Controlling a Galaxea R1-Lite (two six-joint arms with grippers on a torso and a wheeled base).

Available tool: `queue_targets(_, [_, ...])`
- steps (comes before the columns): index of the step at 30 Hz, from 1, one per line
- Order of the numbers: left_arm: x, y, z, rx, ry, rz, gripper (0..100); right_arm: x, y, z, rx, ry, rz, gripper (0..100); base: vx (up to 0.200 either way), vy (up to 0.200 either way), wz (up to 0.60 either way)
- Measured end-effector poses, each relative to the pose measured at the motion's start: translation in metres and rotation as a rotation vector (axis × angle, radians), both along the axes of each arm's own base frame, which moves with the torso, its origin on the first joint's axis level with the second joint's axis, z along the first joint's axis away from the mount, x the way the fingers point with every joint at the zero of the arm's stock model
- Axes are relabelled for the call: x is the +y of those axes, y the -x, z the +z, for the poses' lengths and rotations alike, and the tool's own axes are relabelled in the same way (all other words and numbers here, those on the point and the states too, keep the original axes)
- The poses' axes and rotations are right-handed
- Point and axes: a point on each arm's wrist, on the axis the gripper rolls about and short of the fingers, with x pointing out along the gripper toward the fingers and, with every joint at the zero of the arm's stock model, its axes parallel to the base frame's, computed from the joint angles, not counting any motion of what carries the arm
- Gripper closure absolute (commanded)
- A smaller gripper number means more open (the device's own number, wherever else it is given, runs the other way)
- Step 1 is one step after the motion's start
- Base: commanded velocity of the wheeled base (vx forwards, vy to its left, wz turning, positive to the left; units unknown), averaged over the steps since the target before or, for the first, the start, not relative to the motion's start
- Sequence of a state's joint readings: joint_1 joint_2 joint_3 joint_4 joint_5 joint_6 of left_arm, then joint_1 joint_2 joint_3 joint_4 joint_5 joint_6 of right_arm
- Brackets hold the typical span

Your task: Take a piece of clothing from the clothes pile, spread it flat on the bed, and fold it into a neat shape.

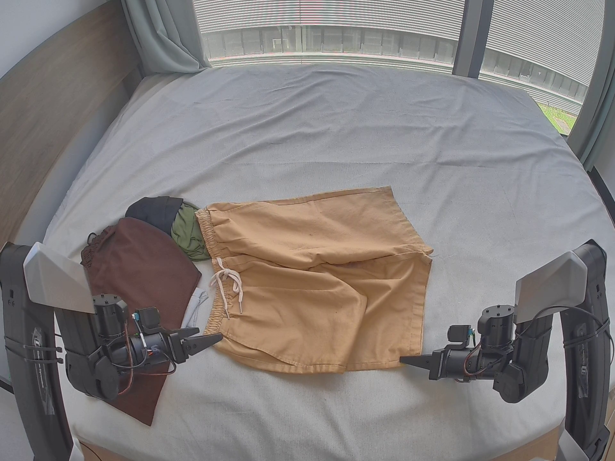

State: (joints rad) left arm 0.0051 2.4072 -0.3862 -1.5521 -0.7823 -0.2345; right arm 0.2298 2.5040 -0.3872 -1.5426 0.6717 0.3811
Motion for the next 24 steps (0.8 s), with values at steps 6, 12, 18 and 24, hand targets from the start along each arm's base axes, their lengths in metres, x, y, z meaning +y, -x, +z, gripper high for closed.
queue_targets(6, [-0.001, -0.001, -0.012, 0.03, -0.002, 0.002, 0, 0.0, 0.0, 0.0, -0.001, -0.001, 0.001, 100, 0.0, 0.0, 0.0])
queue_targets(12, [-0.004, -0.005, -0.017, 0.077, 0.029, 0.029, 0, 0.0, 0.0, 0.0, -0.002, 0.0, 0.0, 100, 0.0, 0.0, 0.0])
queue_targets(18, [-0.014, -0.01, -0.018, 0.122, 0.057, 0.09, 0, 0.0, 0.0, 0.0, -0.002, 0.0, 0.001, 100, 0.0, 0.0, 0.0])
queue_targets(24, [-0.018, -0.012, -0.018, 0.119, 0.058, 0.084, 0, 0.0, -0.001, 0.0, -0.004, 0.0, 0.0, 100, 0.0, 0.0, 0.0])
